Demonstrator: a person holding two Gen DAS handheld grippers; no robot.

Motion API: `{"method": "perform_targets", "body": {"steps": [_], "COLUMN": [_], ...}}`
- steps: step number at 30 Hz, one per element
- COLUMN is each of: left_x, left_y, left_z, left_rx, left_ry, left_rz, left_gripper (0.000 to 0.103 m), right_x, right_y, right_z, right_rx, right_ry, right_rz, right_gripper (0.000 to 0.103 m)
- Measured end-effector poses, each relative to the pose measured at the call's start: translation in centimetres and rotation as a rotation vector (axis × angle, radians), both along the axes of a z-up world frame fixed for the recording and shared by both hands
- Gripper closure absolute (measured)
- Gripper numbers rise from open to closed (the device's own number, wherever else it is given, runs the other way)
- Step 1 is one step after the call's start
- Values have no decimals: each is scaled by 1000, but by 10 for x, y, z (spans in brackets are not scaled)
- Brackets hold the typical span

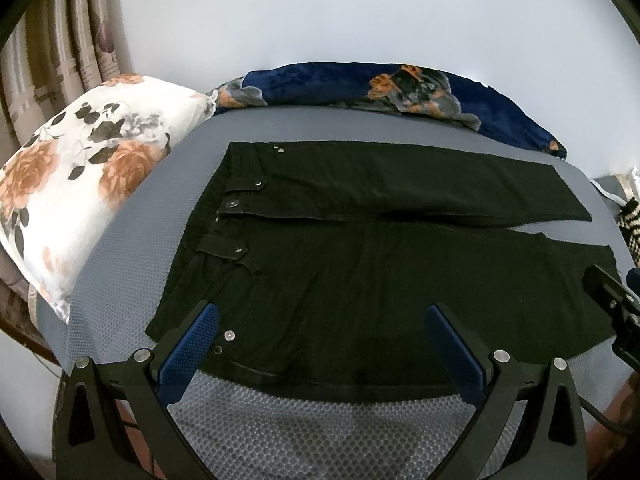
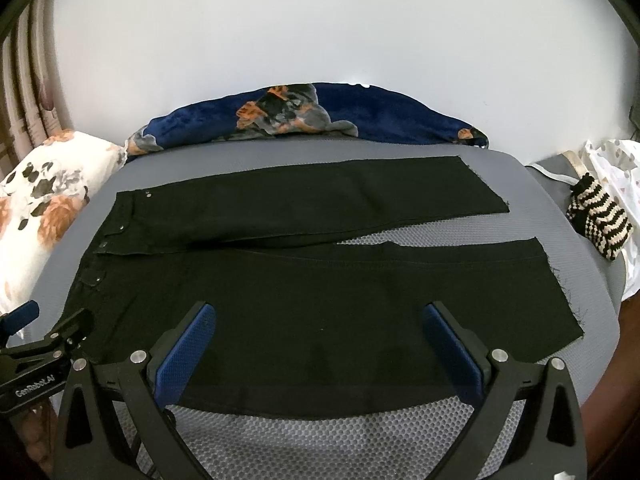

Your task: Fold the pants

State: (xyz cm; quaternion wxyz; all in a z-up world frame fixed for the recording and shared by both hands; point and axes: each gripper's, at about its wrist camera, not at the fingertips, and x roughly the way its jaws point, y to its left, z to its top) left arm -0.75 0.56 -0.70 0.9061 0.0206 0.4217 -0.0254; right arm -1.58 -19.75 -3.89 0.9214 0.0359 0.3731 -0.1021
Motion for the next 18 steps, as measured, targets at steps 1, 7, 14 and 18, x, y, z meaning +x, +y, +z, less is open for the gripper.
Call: {"method": "perform_targets", "body": {"steps": [1,7,14,18], "left_x": [0,1,3,3], "left_y": [0,-1,-1,-2], "left_z": [0,0,-1,-1], "left_rx": [2,1,-2,0], "left_ry": [-1,-2,-2,-2], "left_rz": [1,1,1,3], "left_gripper": [1,1,1,1], "right_x": [1,3,4,5], "right_y": [0,0,-1,-1], "right_z": [0,-1,-3,-5], "right_rx": [0,4,16,20], "right_ry": [2,2,1,3], "right_rz": [0,-1,-5,-6], "right_gripper": [0,0,0,0]}}
